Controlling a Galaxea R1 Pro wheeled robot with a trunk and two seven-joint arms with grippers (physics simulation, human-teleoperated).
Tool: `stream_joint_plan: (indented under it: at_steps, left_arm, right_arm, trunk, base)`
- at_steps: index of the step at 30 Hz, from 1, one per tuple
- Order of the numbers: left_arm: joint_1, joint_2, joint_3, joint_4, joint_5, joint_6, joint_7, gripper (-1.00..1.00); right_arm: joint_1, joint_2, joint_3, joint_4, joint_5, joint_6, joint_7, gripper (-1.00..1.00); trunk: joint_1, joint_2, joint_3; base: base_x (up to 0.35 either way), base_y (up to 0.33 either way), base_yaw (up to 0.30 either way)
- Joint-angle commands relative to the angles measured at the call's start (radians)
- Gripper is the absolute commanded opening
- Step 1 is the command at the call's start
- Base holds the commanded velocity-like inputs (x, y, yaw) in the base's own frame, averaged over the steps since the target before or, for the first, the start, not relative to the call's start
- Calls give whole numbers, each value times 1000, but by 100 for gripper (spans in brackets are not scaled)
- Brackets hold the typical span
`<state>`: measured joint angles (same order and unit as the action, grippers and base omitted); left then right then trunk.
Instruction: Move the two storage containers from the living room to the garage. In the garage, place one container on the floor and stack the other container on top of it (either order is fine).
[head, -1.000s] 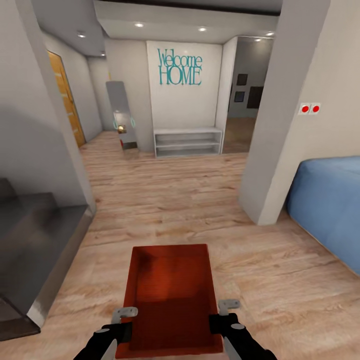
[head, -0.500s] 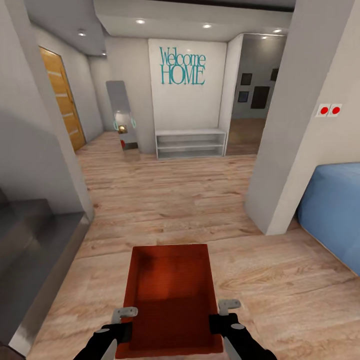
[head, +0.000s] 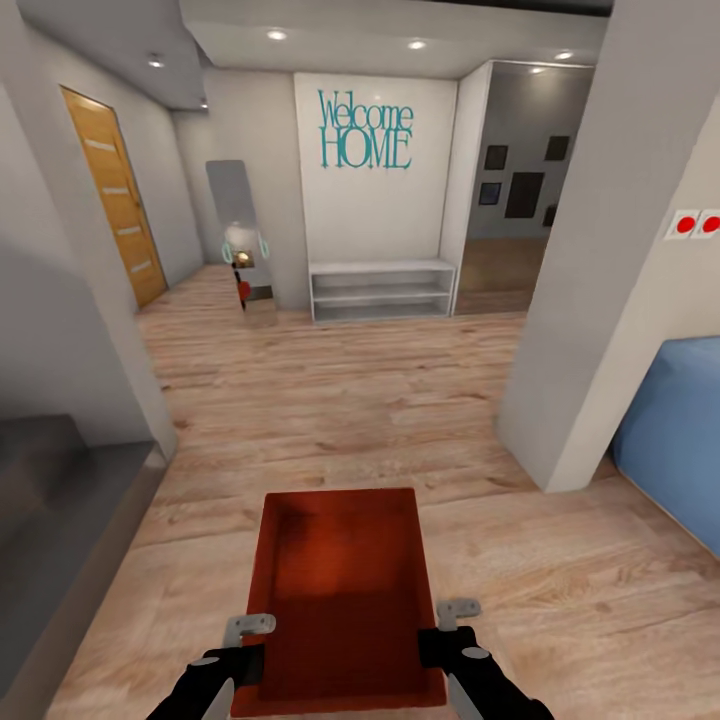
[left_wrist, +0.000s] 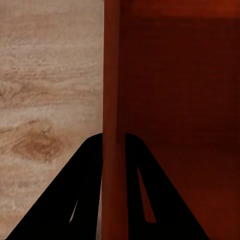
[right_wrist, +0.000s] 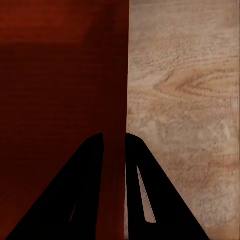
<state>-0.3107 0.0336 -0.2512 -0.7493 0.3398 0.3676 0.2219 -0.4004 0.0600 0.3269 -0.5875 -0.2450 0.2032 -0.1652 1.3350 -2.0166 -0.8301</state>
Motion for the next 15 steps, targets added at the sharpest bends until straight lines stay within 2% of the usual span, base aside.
stream_joint_plan:
  at_steps: [1,15]
  left_arm:
    - [-1,0,-11,-34,27,-1,5,-100]
    - [-1,0,-11,-34,27,-1,5,-100]
  right_arm:
    - [0,0,9,0,-20,4,-5,-100]
    - [0,0,9,0,-20,4,-5,-100]
  trunk:
    - [0,0,-1]
    - [0,0,-1]
  base:
    - [345,0,0]
    - [345,0,0]
